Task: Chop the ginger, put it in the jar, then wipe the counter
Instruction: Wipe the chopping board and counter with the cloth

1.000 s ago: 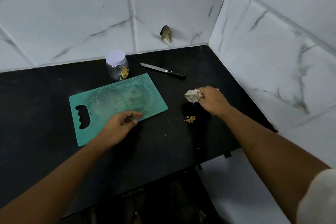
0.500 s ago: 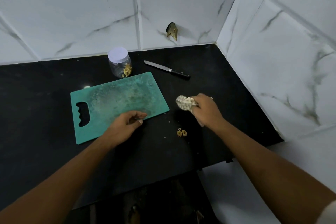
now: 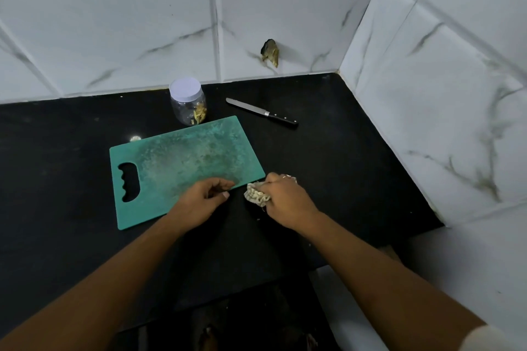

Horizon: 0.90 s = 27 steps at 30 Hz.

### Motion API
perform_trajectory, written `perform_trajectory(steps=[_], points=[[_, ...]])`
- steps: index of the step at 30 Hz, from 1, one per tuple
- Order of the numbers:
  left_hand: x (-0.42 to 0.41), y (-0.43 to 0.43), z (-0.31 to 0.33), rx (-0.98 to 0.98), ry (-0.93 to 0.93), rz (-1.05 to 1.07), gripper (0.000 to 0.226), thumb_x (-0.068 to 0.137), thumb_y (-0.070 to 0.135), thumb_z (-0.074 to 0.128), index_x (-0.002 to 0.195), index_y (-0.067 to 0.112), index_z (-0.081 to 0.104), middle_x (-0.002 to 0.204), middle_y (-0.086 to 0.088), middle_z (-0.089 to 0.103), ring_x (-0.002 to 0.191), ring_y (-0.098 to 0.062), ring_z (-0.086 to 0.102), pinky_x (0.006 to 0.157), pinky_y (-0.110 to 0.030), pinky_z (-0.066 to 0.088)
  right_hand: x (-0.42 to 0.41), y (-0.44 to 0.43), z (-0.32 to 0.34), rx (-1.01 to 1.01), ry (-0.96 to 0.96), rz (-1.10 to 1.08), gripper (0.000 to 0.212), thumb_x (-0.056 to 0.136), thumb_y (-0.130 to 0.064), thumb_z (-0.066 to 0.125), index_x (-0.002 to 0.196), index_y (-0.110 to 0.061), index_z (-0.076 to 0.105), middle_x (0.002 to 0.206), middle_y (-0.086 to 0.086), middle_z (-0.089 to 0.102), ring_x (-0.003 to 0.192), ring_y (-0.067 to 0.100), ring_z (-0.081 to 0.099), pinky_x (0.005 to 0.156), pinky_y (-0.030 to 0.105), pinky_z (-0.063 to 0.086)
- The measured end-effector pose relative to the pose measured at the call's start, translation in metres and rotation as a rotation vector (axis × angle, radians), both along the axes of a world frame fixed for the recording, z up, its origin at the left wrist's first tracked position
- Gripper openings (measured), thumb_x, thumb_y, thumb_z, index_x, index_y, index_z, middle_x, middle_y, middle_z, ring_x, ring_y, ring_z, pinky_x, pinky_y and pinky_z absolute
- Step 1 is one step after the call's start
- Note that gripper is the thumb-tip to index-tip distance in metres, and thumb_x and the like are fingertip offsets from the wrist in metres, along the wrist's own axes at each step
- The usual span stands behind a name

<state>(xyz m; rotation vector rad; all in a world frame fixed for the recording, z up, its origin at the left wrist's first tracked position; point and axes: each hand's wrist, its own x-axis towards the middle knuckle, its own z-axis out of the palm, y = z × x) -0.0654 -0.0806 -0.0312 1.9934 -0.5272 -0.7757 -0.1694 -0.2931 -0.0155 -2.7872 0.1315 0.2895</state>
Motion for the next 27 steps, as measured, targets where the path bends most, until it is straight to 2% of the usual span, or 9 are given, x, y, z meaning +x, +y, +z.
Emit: perform_trajectory(steps=[3,6,8,14,18,20,23,25,27], points=[[0.003,0.001,-0.002,-0.006,0.018,-0.001,0.029,0.100,0.012,0.063,0.116,0.036,0.065,0.122,0.017,0.068,0.112,0.001,0.064,0.102,-0.023,0.048,-0.002,-0.022,0.010,0.073,0.144,0.108,0.050,0.092,-0.008,0.058,0.135,-0.033,0.067,0.118,-0.002,0.057,0.108,0.019,0.056,0.090,0.040,0.051],[0.005,0.006,-0.002,-0.023,0.030,0.010,0.029,0.100,0.012,0.063,0.117,0.035,0.065,0.123,0.018,0.068,0.113,0.003,0.063,0.101,-0.020,0.047,0.000,-0.051,0.019,0.168,0.052,-0.052,0.039,0.090,-0.003,0.057,0.120,-0.020,0.074,0.112,0.000,0.061,0.103,0.018,0.061,0.090,0.041,0.052],[0.004,0.009,-0.003,-0.038,0.039,0.022,0.029,0.100,0.011,0.063,0.114,0.036,0.065,0.123,0.018,0.067,0.114,0.003,0.062,0.102,-0.021,0.046,0.008,-0.058,0.020,0.119,-0.046,-0.160,0.040,0.091,-0.002,0.056,0.124,-0.018,0.072,0.116,0.001,0.061,0.107,0.018,0.059,0.093,0.042,0.051],[0.006,0.013,-0.005,-0.055,0.056,0.020,0.028,0.101,0.008,0.062,0.114,0.032,0.065,0.123,0.015,0.068,0.112,0.002,0.063,0.099,-0.017,0.047,0.003,-0.019,-0.003,0.194,-0.006,-0.121,0.054,0.087,0.003,0.058,0.130,-0.027,0.072,0.123,0.000,0.060,0.112,0.020,0.058,0.094,0.038,0.050],[0.007,0.016,-0.004,-0.050,0.065,0.007,0.027,0.101,0.010,0.062,0.119,0.029,0.066,0.124,0.016,0.067,0.114,0.001,0.063,0.102,-0.021,0.047,-0.014,-0.037,0.014,0.186,0.199,0.015,0.047,0.089,0.003,0.054,0.125,-0.020,0.073,0.127,0.001,0.062,0.116,0.017,0.056,0.092,0.025,0.044],[0.009,0.016,-0.004,-0.051,0.068,-0.001,0.028,0.101,0.010,0.062,0.123,0.027,0.066,0.125,0.017,0.067,0.114,0.002,0.062,0.100,-0.018,0.046,-0.014,-0.048,0.021,0.174,0.270,0.002,0.041,0.090,0.001,0.053,0.119,-0.016,0.075,0.124,0.002,0.066,0.113,0.018,0.062,0.094,0.031,0.051],[0.010,0.017,-0.006,-0.064,0.065,0.008,0.027,0.101,0.010,0.062,0.124,0.024,0.067,0.124,0.014,0.068,0.110,0.002,0.064,0.096,-0.018,0.048,-0.001,-0.044,0.029,0.203,0.070,-0.083,0.043,0.080,-0.007,0.051,0.110,-0.022,0.078,0.112,-0.003,0.068,0.106,0.019,0.065,0.093,0.041,0.053],[0.013,0.016,-0.008,-0.068,0.039,0.032,0.027,0.101,0.010,0.061,0.119,0.028,0.068,0.122,0.013,0.070,0.106,0.000,0.065,0.098,-0.025,0.050,0.007,-0.021,0.027,0.183,-0.015,0.025,0.049,0.075,-0.013,0.050,0.112,-0.029,0.078,0.113,-0.005,0.069,0.107,0.019,0.063,0.093,0.040,0.050],[0.016,0.015,-0.008,-0.074,-0.003,0.054,0.028,0.102,0.008,0.059,0.114,0.031,0.069,0.120,0.012,0.071,0.108,-0.003,0.065,0.099,-0.029,0.050,0.007,0.017,0.017,0.085,0.013,0.187,0.046,0.081,-0.010,0.059,0.116,-0.032,0.077,0.122,-0.004,0.068,0.116,0.023,0.059,0.099,0.041,0.046]])
